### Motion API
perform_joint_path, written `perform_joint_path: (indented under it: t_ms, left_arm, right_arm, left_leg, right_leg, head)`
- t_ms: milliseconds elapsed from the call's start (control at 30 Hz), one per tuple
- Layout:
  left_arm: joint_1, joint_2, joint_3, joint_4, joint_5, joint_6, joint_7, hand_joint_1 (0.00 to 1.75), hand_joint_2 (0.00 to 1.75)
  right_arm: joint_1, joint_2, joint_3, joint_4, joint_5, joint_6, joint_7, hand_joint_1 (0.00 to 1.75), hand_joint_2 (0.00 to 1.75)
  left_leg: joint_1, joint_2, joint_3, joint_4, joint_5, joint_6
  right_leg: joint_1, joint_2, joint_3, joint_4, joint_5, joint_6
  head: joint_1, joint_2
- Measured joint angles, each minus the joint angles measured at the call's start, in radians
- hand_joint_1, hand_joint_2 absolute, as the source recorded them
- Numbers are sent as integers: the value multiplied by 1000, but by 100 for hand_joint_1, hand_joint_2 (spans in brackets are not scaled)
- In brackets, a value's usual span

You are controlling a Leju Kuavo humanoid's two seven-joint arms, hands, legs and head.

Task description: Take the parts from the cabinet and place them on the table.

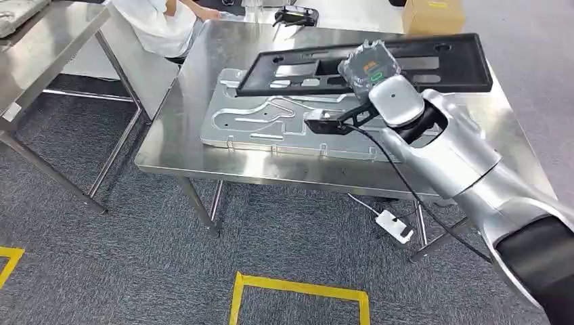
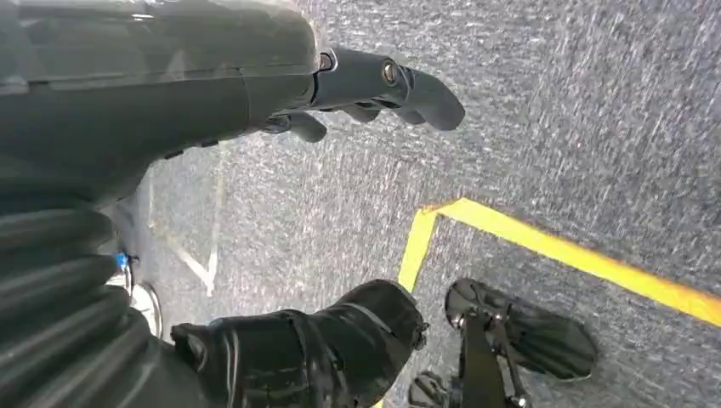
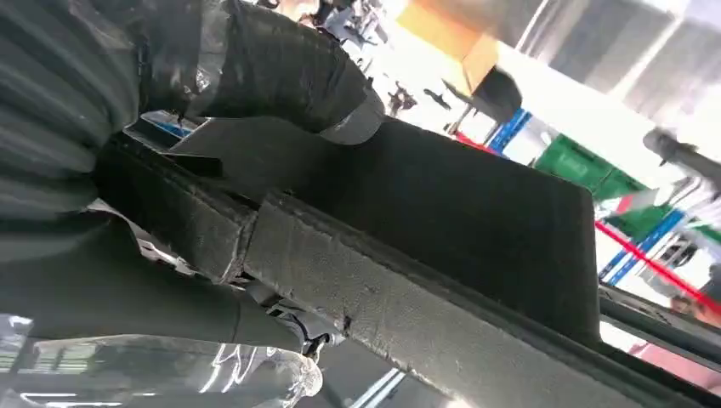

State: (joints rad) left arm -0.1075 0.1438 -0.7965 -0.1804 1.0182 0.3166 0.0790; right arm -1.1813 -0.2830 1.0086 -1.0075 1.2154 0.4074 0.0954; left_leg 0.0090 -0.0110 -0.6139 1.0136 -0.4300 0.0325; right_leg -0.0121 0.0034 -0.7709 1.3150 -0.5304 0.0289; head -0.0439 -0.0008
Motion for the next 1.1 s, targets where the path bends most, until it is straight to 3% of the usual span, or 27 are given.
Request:
perform_joint_path:
  t_ms: [33, 67, 100, 133, 233, 300, 333, 367, 433, 467, 500, 533, 567, 633, 667, 767, 800, 833, 867, 900, 967, 1000, 1033, 1100]
  left_arm:
    - [1, -1, 0, 0, 0, 0, 0, 0, 175]
    - [1, -2, 0, 0, 0, 0, 0, 0, 175]
    - [0, -2, 0, 0, 0, 0, -1, 0, 175]
    - [0, -2, 0, 0, 0, 0, -2, 0, 175]
    - [0, -2, -1, 0, 0, 0, -2, 0, 175]
    - [0, -1, -1, 0, 0, 1, -1, 0, 175]
    - [0, -1, -1, 0, 0, 1, -1, 0, 175]
    - [-1, -1, -1, 0, 0, 1, -1, 0, 175]
    - [-1, 0, -1, 0, 0, 2, -1, 0, 175]
    - [0, 0, -1, 0, -1, 2, -1, 0, 175]
    - [2, 0, -1, 0, -1, 2, -1, 0, 175]
    - [3, 0, -1, 0, -2, 2, -1, 0, 175]
    - [2, 0, -1, 0, -2, 2, -1, 0, 175]
    - [2, 1, -1, 0, -3, 2, -2, 0, 175]
    - [2, 2, -2, 0, -3, 2, -2, 0, 175]
    - [1, 2, -2, 0, -3, 2, -2, 0, 175]
    - [0, 2, -2, 0, -3, 2, -2, 0, 175]
    - [2, 2, -2, 0, -4, 3, -2, 0, 175]
    - [2, 2, -2, 0, -5, 3, -2, 0, 175]
    - [1, 2, -2, 0, -5, 4, -2, 0, 175]
    - [-1, 2, -3, 0, -8, 6, -1, 0, 175]
    - [-1, 2, -3, 0, -8, 9, -2, 0, 175]
    - [0, 2, -3, 0, -9, 13, -2, 0, 175]
    - [3, 1, -3, 0, -11, 19, -4, 0, 175]
  right_arm:
    - [1, 2, 2, 2, 0, 0, -1, 161, 175]
    - [1, 5, 5, 4, 0, -3, -1, 161, 175]
    - [0, 6, 5, 5, 0, -5, -1, 161, 175]
    - [0, 7, 6, 6, 0, -7, -1, 161, 175]
    - [4, 14, 13, 11, 0, -9, -1, 161, 175]
    - [4, 19, 13, 13, 0, -10, -2, 161, 175]
    - [3, 19, 13, 15, 0, -9, 0, 161, 175]
    - [2, 20, 13, 16, 0, -9, 0, 161, 175]
    - [6, 21, 13, 16, -2, -8, -1, 161, 175]
    - [9, 23, 13, 18, -2, -7, -1, 161, 175]
    - [14, 23, 13, 19, -2, -6, -1, 161, 175]
    - [16, 23, 14, 19, -3, -5, -1, 161, 175]
    - [16, 23, 14, 19, -3, -3, 0, 161, 175]
    - [15, 23, 14, 19, -3, -3, 0, 161, 175]
    - [12, 23, 14, 19, -3, -3, 0, 161, 175]
    - [16, 23, 14, 20, -5, -3, 0, 161, 175]
    - [15, 23, 14, 19, -7, -2, 1, 161, 175]
    - [16, 23, 14, 19, -8, -2, 5, 161, 175]
    - [14, 22, 14, 19, -8, -1, 8, 161, 175]
    - [14, 22, 14, 19, -8, 0, 10, 161, 175]
    - [22, 22, 16, 19, -9, 1, 11, 161, 175]
    - [27, 20, 17, 20, -10, 2, 15, 161, 175]
    - [31, 19, 17, 20, -10, 3, 18, 161, 175]
    - [30, 18, 17, 19, -11, 4, 25, 161, 175]
  left_leg:
    - [0, -1, 4, 3, -5, -3]
    - [1, -2, 8, 9, -12, -7]
    - [1, -3, 10, 14, -20, -10]
    - [-3, -3, 6, 17, -24, -15]
    - [-4, -4, 3, 14, -23, -28]
    - [-3, -1, 0, 20, -35, -39]
    - [-2, 3, -12, 54, -54, -44]
    - [-1, 4, -43, 118, -85, -48]
    - [1, 4, -123, 269, -138, -53]
    - [1, 4, -154, 317, -143, -55]
    - [1, 5, -163, 315, -120, -56]
    - [2, 5, -144, 263, -79, -55]
    - [2, 5, -109, 183, -30, -52]
    - [0, 5, -37, 24, 24, -43]
    - [-8, 4, -20, 9, 13, -40]
    - [-10, 3, -24, 10, 10, -28]
    - [-5, 3, -19, 3, 13, -20]
    - [1, 5, -12, -6, 16, -15]
    - [0, 6, -8, -7, 14, -9]
    - [0, 6, -7, -7, 12, -2]
    - [-1, 6, -6, -5, 10, 2]
    - [-1, 5, -5, -3, 7, 3]
    - [-1, 4, -3, -1, 4, 2]
    - [-1, 3, 2, 7, -6, -3]
  right_leg:
    - [-1, 0, 22, -60, 44, -1]
    - [-2, 0, 63, -160, 102, -4]
    - [-2, -1, 98, -242, 140, -7]
    - [1, -1, 113, -255, 119, -11]
    - [6, 2, 115, -272, 119, -19]
    - [-2, 1, 124, -284, 122, -30]
    - [-3, 0, 128, -286, 120, -37]
    - [-3, 0, 129, -286, 119, -41]
    - [-1, 0, 133, -286, 115, -45]
    - [-1, 1, 135, -285, 114, -47]
    - [-1, 1, 140, -285, 111, -47]
    - [-1, 2, 145, -285, 107, -45]
    - [-1, 2, 150, -285, 104, -44]
    - [-1, 2, 162, -286, 97, -36]
    - [5, 4, 158, -285, 96, -32]
    - [2, 4, 161, -293, 97, -18]
    - [6, 4, 163, -293, 95, -11]
    - [1, 3, 156, -281, 85, -7]
    - [3, 1, 138, -237, 57, -5]
    - [3, 2, 101, -162, 22, -3]
    - [2, 1, 23, -16, -26, 1]
    - [2, 1, 0, 15, -25, 2]
    - [2, 1, 1, 0, -2, 1]
    - [2, 1, 60, -145, 91, -5]
  head:
    - [0, 0]
    - [0, 0]
    - [0, 0]
    - [-1, 0]
    - [-5, 0]
    - [-5, 0]
    - [-9, 0]
    - [-9, 0]
    - [-10, 0]
    - [-10, 0]
    - [-10, 0]
    - [-10, 0]
    - [-10, 0]
    - [-9, 0]
    - [-9, 0]
    - [-8, 0]
    - [-8, 0]
    - [-8, 0]
    - [-6, 0]
    - [-6, 0]
    - [-6, 0]
    - [-6, 0]
    - [-6, 0]
    - [-6, 0]
